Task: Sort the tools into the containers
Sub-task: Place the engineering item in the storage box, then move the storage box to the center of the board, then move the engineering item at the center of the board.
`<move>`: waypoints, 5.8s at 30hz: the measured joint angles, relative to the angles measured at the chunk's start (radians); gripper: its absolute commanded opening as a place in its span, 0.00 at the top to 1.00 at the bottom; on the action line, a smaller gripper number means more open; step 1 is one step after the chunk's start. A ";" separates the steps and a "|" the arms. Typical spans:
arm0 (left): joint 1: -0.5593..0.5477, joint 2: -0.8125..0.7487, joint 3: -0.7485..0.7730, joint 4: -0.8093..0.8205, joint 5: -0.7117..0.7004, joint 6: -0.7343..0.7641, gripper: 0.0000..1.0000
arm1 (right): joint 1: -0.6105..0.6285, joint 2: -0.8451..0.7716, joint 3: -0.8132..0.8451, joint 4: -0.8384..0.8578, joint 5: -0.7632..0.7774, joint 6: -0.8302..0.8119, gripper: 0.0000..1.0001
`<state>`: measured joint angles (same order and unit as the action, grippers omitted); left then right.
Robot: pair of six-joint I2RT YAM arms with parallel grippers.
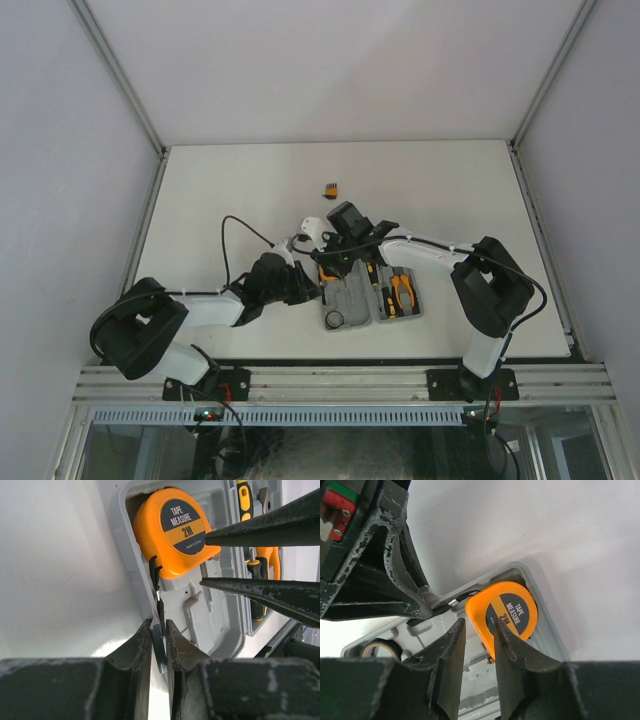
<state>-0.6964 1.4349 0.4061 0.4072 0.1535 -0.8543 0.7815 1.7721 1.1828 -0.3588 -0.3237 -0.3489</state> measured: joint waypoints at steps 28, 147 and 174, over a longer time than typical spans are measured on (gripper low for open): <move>0.000 0.003 -0.002 0.008 0.008 -0.008 0.82 | -0.007 0.030 0.006 -0.049 0.064 -0.011 0.76; 0.323 -0.485 0.490 -1.012 -0.192 0.492 0.31 | -0.302 0.351 0.442 0.146 0.383 0.905 0.40; 0.364 -0.501 0.479 -1.009 -0.146 0.491 0.32 | -0.328 0.760 0.975 -0.069 0.292 0.908 0.55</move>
<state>-0.3321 0.9337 0.8852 -0.6022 0.0078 -0.3634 0.4538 2.5324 2.1574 -0.4278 -0.0319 0.5587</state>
